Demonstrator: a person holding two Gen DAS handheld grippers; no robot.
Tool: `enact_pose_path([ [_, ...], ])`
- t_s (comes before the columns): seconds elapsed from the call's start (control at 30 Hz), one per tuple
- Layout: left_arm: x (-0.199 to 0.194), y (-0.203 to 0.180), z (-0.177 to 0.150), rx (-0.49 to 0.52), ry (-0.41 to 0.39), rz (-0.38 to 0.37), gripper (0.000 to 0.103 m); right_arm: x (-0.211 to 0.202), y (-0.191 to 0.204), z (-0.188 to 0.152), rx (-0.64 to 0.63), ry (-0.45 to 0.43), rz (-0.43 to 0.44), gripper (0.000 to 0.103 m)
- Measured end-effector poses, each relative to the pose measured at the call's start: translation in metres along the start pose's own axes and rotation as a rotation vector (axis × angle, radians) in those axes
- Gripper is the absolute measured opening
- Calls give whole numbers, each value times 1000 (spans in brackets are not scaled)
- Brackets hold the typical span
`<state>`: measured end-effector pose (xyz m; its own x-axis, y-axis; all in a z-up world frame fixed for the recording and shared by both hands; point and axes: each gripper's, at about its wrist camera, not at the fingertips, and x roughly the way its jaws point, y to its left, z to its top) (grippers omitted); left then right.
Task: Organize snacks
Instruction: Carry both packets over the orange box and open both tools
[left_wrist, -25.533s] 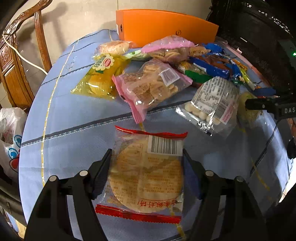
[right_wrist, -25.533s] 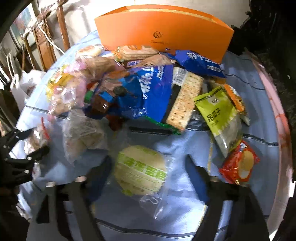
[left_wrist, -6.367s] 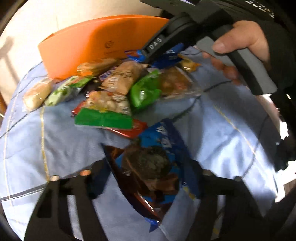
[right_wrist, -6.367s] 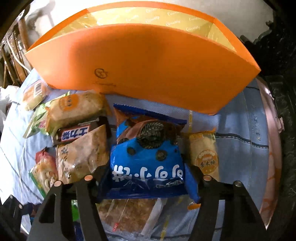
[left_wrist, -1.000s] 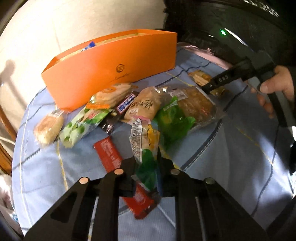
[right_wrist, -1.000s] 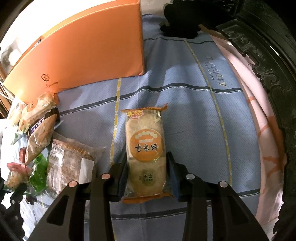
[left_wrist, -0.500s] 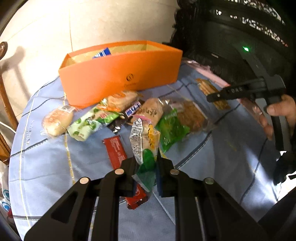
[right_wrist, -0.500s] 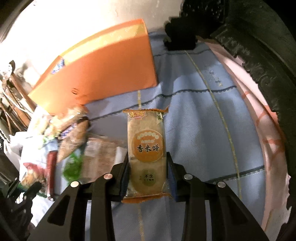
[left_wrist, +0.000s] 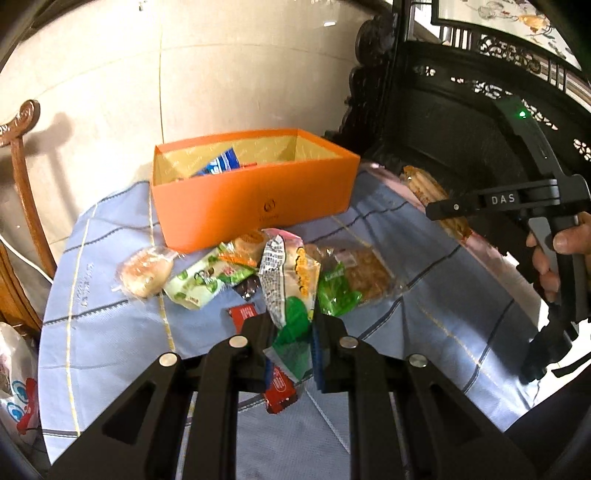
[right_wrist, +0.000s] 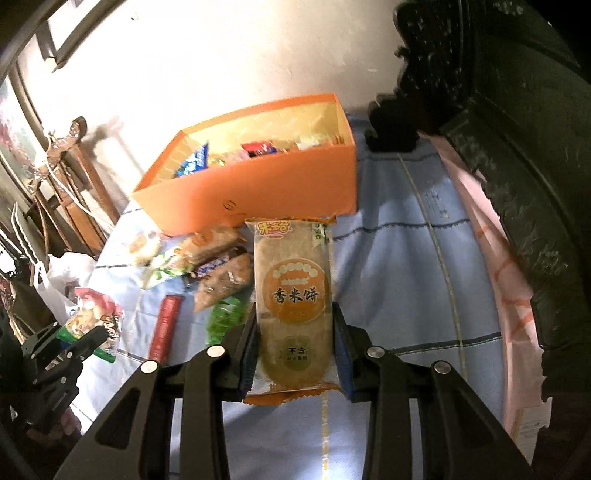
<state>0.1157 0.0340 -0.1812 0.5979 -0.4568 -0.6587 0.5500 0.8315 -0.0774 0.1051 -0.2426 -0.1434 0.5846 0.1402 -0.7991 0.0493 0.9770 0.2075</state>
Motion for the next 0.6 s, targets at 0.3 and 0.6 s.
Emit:
enact_pose_path([
  [0.3, -15, 7, 51, -13, -87, 12, 14, -39, 28, 43, -64, -107, 29, 36],
  [0.6, 2, 25, 166, -1, -199, 72, 14, -56, 49, 147, -126, -229, 18, 36],
])
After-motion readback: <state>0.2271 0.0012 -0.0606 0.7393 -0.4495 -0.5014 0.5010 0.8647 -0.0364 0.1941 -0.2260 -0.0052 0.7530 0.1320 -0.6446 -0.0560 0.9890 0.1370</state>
